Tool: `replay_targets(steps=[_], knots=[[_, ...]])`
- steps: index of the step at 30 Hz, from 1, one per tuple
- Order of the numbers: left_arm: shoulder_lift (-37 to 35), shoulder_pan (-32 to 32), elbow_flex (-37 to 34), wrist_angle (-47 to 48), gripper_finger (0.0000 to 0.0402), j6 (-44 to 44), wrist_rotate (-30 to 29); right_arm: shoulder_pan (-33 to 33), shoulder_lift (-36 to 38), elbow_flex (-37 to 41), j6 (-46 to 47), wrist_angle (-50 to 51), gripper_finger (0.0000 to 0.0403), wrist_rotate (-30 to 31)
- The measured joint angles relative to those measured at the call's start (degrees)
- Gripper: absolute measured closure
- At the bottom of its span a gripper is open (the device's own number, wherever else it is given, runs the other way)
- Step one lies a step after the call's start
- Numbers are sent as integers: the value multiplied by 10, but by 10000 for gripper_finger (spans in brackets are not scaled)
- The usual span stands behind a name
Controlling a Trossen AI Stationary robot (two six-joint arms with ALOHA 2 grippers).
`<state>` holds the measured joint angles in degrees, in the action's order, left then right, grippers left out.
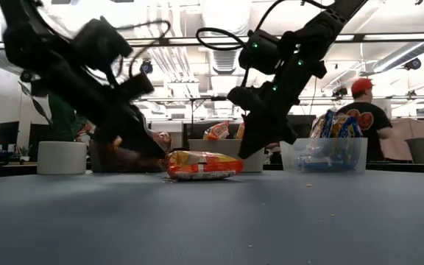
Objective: Sort Maruchan noodles
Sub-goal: Put the orange noodle pack into the white bin
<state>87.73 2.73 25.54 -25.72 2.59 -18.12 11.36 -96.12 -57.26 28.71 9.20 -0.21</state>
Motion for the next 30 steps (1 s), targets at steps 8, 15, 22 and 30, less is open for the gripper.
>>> replay_targets(steps=[8, 15, 22, 30], knots=[[60, -17, 23, -31, 400, -6, 40, 28, 0, -12, 45, -3, 321, -119], [1, -17, 25, -19, 401, -35, 84, 34, 2, -14, 47, -7, 216, -138], [-27, -34, 21, -22, 401, -89, 85, 43, 1, -13, 48, -57, 137, -173], [50, -43, 20, -31, 402, -49, 83, 45, -24, -11, 58, -87, 113, -198]])
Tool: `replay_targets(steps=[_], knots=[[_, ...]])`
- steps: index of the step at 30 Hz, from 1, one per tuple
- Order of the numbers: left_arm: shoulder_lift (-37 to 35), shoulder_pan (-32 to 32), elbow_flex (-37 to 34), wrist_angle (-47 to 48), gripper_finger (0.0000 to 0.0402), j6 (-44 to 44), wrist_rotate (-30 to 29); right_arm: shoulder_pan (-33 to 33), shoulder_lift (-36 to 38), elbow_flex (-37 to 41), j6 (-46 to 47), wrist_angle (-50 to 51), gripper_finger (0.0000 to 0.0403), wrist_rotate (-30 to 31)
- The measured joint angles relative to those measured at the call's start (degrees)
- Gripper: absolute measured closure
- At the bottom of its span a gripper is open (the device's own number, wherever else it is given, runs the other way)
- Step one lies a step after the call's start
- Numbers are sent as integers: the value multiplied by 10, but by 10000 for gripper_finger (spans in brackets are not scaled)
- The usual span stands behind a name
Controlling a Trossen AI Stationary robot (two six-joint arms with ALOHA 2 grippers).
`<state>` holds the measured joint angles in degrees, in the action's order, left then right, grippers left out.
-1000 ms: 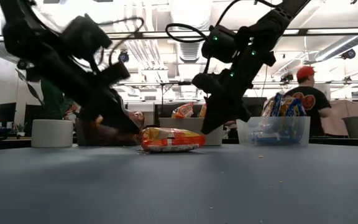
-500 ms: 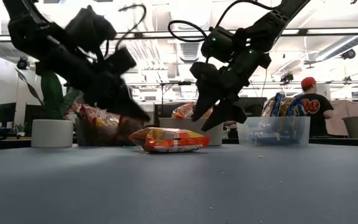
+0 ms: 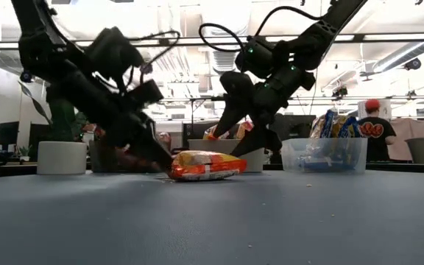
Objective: Sort Maruchan noodles
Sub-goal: Put the orange noodle pack into the white bin
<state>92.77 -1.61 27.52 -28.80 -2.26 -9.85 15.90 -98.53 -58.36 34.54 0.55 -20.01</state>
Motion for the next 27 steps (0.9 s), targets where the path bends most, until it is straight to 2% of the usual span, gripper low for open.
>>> replay_targets(steps=[8, 11, 15, 18, 23, 27], knots=[[66, 0, 1, -12, 402, 29, -3, 3, -9, 1, 1, -25, 122, -21], [69, 0, 1, -12, 402, 46, -3, 7, -9, 1, 1, -26, 124, -21], [32, 2, -2, 9, 401, 49, 40, 10, -9, 3, -6, -26, 124, -21], [-24, 6, -4, 49, 401, 29, 78, 11, -9, 4, -12, -26, 128, -21], [-107, 2, -4, 71, 401, -13, 72, 12, -9, 4, -18, -28, 131, -20], [-114, -9, -3, 50, 401, -31, 51, 13, -9, 4, -24, -32, 131, -15]])
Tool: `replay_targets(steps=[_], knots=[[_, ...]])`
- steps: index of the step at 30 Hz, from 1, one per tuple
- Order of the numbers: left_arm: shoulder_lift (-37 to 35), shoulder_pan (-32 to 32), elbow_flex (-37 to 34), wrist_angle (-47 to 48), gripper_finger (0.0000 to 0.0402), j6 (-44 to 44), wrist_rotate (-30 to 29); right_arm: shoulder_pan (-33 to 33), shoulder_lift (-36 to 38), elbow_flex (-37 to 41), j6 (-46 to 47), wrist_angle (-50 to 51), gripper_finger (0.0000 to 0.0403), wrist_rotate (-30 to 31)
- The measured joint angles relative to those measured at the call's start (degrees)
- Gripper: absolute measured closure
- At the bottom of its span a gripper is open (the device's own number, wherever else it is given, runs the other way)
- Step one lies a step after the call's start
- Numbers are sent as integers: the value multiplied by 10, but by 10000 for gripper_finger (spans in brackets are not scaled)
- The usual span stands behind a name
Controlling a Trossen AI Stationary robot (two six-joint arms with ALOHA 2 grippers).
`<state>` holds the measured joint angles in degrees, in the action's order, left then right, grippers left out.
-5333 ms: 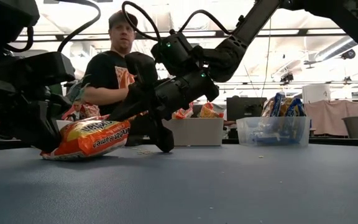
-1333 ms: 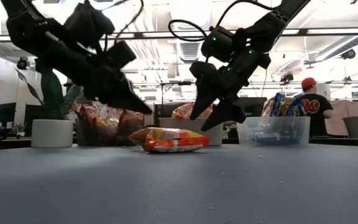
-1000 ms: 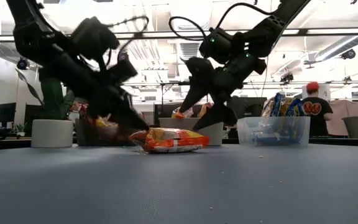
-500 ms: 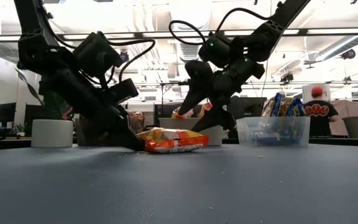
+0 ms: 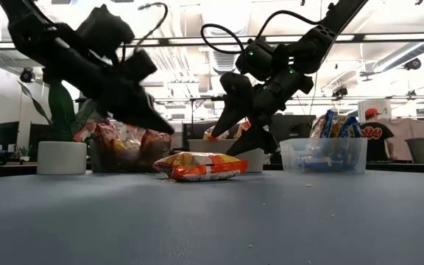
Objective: Sort Maruchan noodles
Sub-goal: Put the orange noodle pack into the white bin
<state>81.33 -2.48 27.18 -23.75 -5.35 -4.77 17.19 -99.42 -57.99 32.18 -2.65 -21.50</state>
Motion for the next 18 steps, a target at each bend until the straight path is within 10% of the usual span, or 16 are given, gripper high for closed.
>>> replay_targets(steps=[18], knots=[[171, -14, 7, -31, 401, 60, -40, 0, 0, 5, 32, -13, 128, 5]])
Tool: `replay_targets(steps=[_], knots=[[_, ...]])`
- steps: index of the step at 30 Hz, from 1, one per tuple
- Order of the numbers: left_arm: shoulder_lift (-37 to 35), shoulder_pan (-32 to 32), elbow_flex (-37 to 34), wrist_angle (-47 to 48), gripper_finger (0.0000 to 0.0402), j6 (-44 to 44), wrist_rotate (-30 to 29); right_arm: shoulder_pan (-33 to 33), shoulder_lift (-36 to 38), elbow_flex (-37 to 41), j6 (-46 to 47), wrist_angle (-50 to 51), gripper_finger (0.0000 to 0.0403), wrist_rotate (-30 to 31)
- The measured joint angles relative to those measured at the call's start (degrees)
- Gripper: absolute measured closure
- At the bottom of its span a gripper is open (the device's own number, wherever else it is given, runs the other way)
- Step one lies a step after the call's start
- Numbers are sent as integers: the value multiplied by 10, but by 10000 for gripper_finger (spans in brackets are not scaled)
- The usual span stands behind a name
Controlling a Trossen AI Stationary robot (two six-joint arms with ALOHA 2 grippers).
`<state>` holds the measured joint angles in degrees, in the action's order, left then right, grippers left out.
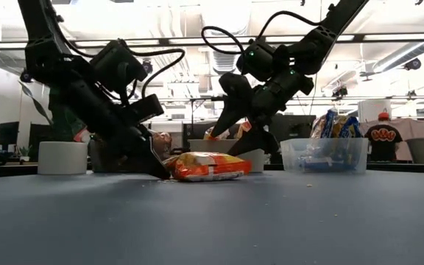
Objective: Sort Maruchan noodles
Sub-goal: Put the orange noodle pack into the white bin
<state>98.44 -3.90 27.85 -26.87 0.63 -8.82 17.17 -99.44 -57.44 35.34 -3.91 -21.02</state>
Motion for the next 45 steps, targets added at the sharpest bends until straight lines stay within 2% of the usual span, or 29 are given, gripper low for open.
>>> replay_targets(steps=[4, 9, 13, 17, 21, 28, 34, 40, 45], knots=[[-12, 0, 0, 6, 401, 7, 9, 0, -1, 3, 5, 6, 128, 0], [-85, 1, -4, 58, 401, -10, 54, 4, -1, 3, -2, 9, 124, 0], [-144, 0, -3, 73, 401, -30, 53, 5, -1, 3, -8, 3, 126, 0], [-160, -1, -4, 37, 401, -51, 29, 5, -1, 3, -15, -4, 125, 0], [-134, -9, -5, 37, 401, -55, -2, 1, -1, 3, -18, -14, 121, 1], [-47, -14, -5, -33, 402, -32, -3, 0, -1, 4, -14, -11, 124, 5], [11, -14, 8, -45, 402, -15, -4, 0, -1, 5, 1, -7, 117, 0], [36, -15, 16, -54, 402, -2, -5, 0, -1, 16, 13, -10, 119, 0], [14, -15, 14, -46, 402, -7, -1, 0, -1, 34, 18, -19, 119, 10]])
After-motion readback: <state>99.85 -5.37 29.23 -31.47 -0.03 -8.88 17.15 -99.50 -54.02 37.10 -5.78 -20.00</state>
